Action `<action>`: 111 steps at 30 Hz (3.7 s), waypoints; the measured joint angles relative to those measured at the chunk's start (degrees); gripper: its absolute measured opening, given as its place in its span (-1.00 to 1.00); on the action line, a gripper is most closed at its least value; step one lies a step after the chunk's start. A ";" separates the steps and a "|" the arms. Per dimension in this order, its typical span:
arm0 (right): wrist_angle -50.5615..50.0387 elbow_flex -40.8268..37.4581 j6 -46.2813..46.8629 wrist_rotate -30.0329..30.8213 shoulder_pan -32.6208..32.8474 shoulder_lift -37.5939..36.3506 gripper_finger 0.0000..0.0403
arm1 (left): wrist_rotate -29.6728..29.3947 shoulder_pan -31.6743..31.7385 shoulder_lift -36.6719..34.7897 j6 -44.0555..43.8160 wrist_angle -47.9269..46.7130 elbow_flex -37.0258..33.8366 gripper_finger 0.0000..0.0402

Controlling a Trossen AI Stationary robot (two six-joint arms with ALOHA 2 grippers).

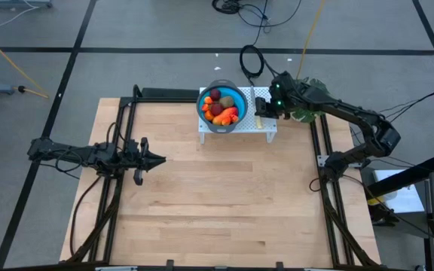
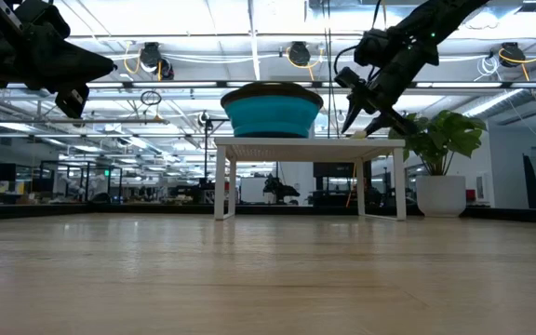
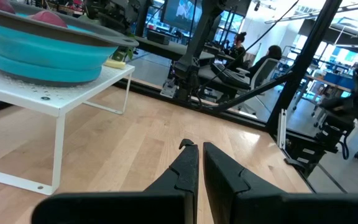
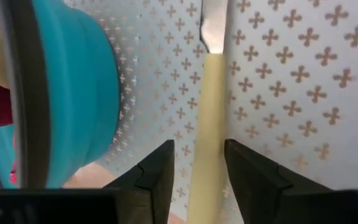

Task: Pick & Place Fruit
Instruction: Put the yellow kitchen knife on the shelf, then return to Home Position

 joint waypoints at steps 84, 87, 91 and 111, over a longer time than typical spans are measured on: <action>-5.14 -26.90 -48.24 11.37 22.88 -61.56 -0.99 | -1.64 -0.04 -0.01 10.40 0.33 0.00 -0.89; 3.61 -31.49 -49.09 14.23 22.88 -63.38 -0.99 | -1.64 -0.02 -0.01 11.73 0.35 0.00 -0.89; 14.04 -38.04 -50.49 15.32 22.88 -65.06 -0.99 | -1.64 -0.02 -0.04 13.64 0.37 0.00 -0.89; 15.90 -47.18 -54.52 23.78 22.86 -75.76 -0.99 | -1.63 0.00 -0.04 20.16 0.70 0.00 -0.89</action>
